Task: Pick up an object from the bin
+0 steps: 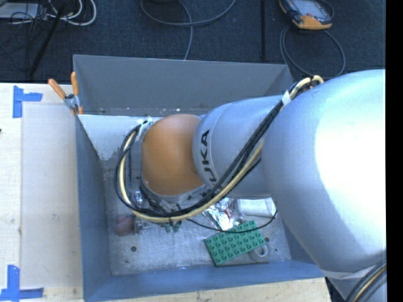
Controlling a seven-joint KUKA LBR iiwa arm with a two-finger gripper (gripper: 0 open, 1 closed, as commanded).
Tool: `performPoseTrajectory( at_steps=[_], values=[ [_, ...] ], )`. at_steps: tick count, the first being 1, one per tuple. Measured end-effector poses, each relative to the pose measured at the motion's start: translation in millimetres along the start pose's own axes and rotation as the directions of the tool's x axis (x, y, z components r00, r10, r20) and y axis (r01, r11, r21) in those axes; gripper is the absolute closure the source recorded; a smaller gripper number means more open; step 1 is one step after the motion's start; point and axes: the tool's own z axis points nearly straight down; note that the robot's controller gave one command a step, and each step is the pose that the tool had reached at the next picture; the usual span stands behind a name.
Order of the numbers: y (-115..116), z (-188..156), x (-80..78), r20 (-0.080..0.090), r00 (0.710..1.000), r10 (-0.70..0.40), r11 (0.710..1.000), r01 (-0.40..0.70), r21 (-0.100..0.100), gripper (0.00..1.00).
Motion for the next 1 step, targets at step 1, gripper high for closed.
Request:
performPoseTrajectory(
  at_steps=[1],
  values=[
    [6.6, -160.6, -6.7, 0.012, 0.989, -0.151, 0.989, 0.151, -0.001, 1.00]
  ],
)
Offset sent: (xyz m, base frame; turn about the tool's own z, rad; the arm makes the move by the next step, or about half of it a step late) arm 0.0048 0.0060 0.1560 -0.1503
